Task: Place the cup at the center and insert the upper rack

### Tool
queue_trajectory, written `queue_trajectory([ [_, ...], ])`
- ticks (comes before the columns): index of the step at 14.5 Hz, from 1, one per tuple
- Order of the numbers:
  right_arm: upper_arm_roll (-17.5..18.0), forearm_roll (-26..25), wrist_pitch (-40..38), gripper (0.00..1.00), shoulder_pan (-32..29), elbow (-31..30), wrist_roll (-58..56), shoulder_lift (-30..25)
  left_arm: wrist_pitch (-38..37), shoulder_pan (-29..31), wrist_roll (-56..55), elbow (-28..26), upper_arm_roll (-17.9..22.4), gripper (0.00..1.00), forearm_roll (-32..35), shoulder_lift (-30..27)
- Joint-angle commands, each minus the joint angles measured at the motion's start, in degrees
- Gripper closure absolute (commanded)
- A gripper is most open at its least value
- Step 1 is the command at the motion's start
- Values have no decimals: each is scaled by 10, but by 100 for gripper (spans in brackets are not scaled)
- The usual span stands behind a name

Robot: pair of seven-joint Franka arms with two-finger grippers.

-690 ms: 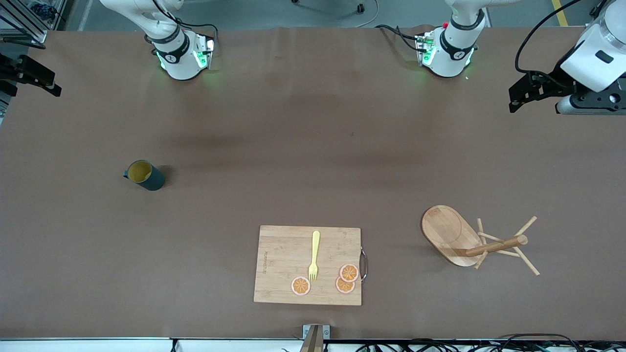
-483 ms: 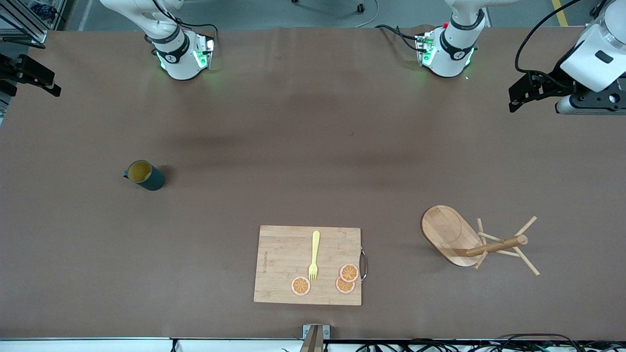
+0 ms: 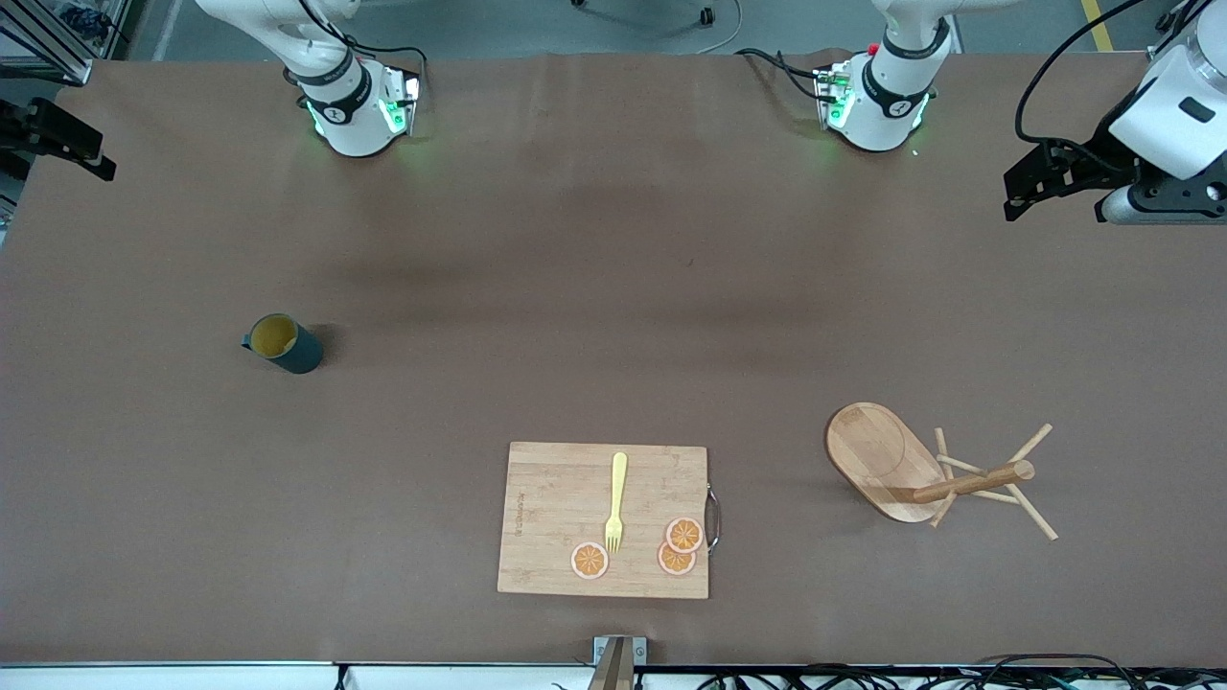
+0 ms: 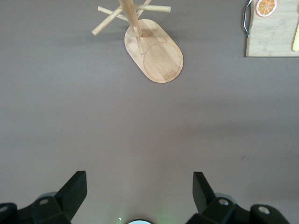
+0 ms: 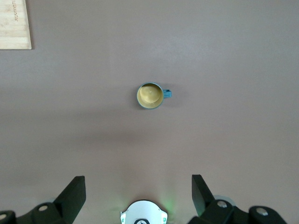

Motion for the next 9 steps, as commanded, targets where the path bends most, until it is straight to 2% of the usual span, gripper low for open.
queue_trajectory([
  [1,0,11,45,0,-6,13,2,54,-12,1,-1,18,-1,0,1,12],
  [3,0,9,62,0,-5,14,-14,77,-12,1,-5,18,-1,0,1,14],
  [5,1,11,91,0,-8,-5,-103,103,-12,0,-6,15,-1,0,1,17],
  [9,1,14,242,0,-38,-133,-293,130,-13,-1,-7,12,-2,0,1,21],
])
